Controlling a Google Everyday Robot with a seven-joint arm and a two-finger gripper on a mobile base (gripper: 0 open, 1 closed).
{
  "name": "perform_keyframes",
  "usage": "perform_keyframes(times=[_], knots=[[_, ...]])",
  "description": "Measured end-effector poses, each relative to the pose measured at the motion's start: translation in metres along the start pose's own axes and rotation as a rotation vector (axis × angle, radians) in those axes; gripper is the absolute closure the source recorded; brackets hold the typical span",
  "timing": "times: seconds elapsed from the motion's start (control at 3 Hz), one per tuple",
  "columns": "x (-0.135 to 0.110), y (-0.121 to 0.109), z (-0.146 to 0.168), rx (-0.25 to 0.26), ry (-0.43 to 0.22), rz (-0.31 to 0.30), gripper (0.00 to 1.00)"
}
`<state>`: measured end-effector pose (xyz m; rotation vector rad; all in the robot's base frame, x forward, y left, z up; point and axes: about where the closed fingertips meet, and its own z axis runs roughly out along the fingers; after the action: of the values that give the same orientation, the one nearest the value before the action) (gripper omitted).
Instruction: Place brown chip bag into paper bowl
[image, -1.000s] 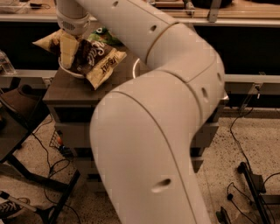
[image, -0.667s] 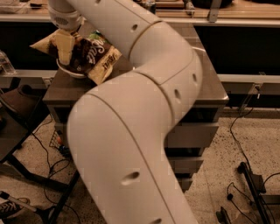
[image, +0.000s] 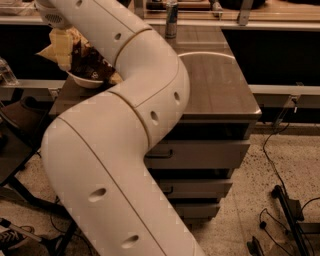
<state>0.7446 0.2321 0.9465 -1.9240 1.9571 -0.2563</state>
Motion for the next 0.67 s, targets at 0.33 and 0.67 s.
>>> perform_keyframes(times=[0.33,0.67], knots=[[-0.016,-0.001,0.003,0.008,0.015,-0.056,0.33],[-0.034,0.001,0.008,0.021,0.04,-0.116,0.57]])
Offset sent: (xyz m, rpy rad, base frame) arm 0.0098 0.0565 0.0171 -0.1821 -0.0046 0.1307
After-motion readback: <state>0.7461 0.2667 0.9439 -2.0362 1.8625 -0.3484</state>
